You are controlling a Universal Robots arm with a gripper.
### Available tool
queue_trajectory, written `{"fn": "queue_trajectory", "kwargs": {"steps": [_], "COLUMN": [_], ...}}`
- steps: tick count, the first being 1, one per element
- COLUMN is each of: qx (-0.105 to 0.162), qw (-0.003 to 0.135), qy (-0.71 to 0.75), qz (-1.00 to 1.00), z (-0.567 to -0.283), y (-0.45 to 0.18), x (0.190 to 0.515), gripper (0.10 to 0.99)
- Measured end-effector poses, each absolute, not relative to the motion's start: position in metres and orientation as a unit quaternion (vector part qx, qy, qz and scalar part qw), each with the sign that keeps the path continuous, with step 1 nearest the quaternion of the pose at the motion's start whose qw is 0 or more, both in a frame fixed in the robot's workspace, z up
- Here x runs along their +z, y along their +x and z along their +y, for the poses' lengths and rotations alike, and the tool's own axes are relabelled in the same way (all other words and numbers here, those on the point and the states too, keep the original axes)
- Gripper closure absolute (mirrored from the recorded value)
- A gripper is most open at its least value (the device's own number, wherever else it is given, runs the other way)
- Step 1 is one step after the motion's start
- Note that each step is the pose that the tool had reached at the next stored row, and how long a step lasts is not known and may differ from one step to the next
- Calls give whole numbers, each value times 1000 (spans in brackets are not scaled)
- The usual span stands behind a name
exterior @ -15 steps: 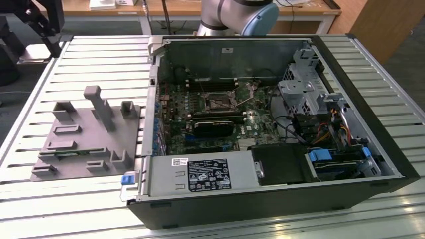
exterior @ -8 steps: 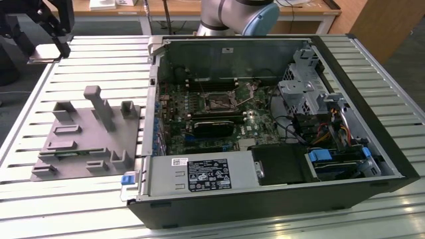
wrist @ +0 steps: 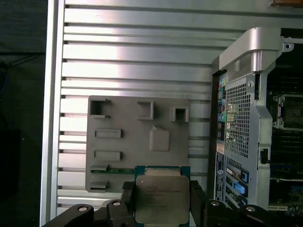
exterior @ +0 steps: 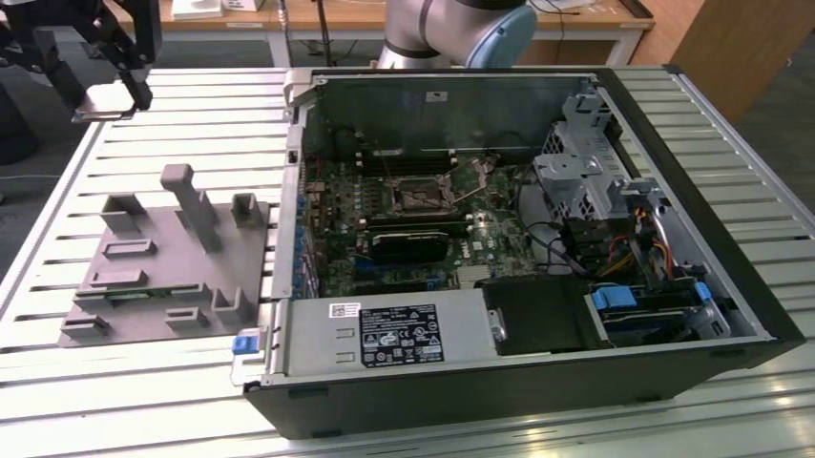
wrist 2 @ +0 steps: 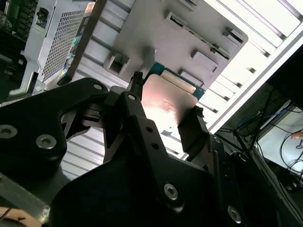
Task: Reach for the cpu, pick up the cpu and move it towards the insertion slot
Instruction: 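Pick up the cpu and move it towards the insertion slot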
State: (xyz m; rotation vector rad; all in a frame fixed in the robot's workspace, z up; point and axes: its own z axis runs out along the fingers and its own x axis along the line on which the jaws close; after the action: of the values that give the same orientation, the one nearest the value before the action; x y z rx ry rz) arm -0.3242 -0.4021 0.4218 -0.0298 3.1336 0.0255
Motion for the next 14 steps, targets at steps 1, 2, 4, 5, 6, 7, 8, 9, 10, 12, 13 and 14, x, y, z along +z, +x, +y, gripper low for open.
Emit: {"fn": "queue_trajectory", "kwargs": {"steps": [1,2,4,5,6,7,8,9,10,12,13,14], "qx": [8,8,8,8,8,8,8,8,8,8,8,8], "qw": [4,4,4,4,4,4,4,4,4,4,4,4], "qy": [-10,-10,-10,-9,-10,-10,-9,-9,-9,-9,-9,-10], "qz": [1000,1000,1000,1000,1000,1000,1000,1000,1000,1000,1000,1000], "z": [-402,-402,-402,-402,-402,-402,-402,-402,-402,-402,-402,-402], "y": [-322,-321,-317,-315,-314,-312,-310,-309,-307,-303,-302,-300], "x": [422,422,422,422,422,422,422,422,422,422,422,422], "gripper": [541,541,541,541,541,541,541,541,541,541,541,541]}}
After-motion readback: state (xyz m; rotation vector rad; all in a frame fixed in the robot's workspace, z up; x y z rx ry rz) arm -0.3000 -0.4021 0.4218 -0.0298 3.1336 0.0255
